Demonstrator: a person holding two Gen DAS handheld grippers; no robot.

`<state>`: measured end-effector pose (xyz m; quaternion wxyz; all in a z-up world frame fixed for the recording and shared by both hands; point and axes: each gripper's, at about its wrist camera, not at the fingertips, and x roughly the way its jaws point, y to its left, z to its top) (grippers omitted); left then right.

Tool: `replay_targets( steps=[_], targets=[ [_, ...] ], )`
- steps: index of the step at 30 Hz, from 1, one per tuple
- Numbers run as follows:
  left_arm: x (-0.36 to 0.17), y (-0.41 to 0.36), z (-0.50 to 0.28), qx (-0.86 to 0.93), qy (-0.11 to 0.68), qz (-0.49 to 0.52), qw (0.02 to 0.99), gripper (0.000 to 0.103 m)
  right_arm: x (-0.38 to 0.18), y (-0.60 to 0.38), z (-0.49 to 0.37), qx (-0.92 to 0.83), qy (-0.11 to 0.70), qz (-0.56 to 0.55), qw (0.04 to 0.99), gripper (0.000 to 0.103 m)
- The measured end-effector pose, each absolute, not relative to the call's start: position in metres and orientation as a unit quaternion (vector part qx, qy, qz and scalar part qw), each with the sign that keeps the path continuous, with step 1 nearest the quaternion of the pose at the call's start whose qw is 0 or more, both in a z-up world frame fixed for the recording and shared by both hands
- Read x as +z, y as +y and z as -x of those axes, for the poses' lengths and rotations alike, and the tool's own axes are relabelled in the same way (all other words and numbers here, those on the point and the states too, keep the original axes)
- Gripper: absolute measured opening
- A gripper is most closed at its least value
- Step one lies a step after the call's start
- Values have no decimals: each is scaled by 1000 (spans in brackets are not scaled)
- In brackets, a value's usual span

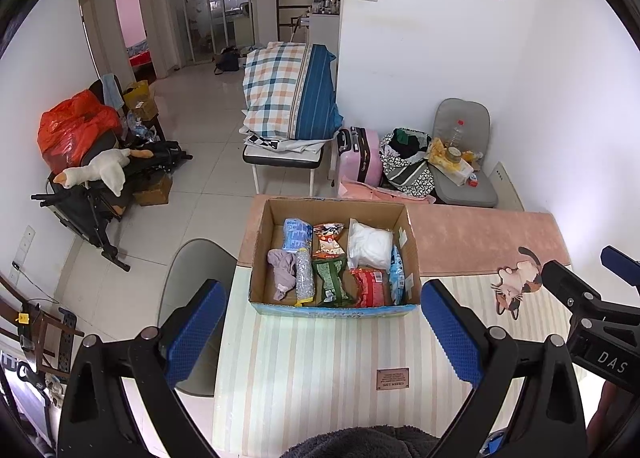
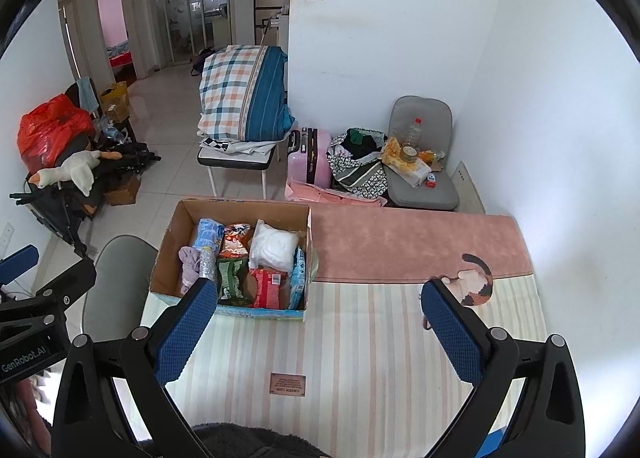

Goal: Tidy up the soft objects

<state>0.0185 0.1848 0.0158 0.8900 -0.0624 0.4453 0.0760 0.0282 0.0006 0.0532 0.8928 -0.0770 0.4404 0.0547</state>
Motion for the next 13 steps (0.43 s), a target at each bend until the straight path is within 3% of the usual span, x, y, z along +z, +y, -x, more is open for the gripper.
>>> replay_targets(
  steps=[13],
  targets=[
    [14, 186, -14, 72, 450, 64, 888, 100, 54, 5, -20, 53, 441, 79, 892, 103]
  ],
)
